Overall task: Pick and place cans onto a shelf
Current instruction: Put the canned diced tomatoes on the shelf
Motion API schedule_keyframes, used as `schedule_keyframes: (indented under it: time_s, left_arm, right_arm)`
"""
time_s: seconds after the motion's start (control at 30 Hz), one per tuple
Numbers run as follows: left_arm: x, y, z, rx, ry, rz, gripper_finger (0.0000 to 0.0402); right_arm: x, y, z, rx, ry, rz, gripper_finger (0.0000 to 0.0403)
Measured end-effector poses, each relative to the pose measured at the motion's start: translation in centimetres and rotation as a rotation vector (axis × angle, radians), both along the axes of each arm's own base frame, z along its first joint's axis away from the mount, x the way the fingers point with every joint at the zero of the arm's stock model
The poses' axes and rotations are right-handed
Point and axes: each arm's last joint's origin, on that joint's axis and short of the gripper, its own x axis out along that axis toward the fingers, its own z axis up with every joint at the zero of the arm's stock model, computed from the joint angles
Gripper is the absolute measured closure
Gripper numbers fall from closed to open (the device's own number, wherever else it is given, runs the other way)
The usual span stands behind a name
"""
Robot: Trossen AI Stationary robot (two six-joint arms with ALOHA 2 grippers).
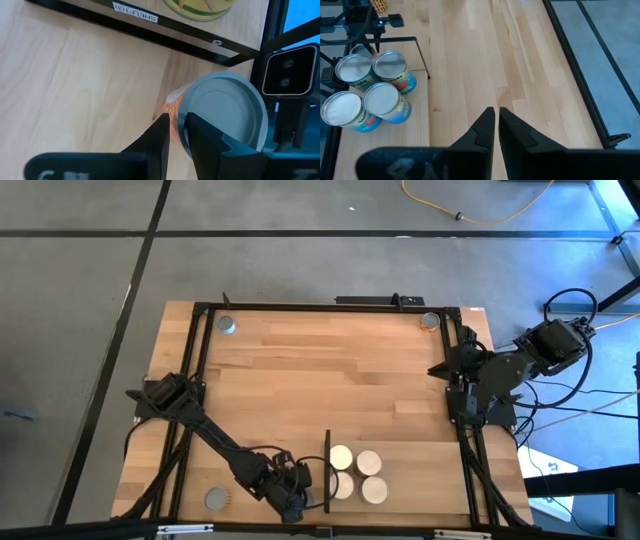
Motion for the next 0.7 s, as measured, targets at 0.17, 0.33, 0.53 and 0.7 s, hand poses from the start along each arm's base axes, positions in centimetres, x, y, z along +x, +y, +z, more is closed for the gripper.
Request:
schedule_keyframes:
  time_s: [0.17, 0.33, 0.53, 0.7]
  left_arm:
    - [-0.2, 0.4, -0.1, 0.001, 0.047, 0.045, 0.0387]
    - [-0.2, 0.8, -0.1, -0.015, 0.078, 0.082, 0.0396]
    - [-0.2, 1.3, 0.3, -0.029, 0.086, 0.114, 0.0399]
    - [-0.4, 1.9, 1.5, -0.016, 0.091, 0.126, 0.0399]
  right_arm:
    - [0.0, 0.0, 0.0, 0.000, 0.000, 0.000, 0.0375]
    - [0.0, 0.0, 0.0, 0.000, 0.000, 0.000, 0.0375]
    - [0.0, 0.0, 0.0, 0.000, 0.001, 0.001, 0.0375]
    - [0.0, 0.0, 0.0, -0.001, 0.001, 0.003, 0.0375]
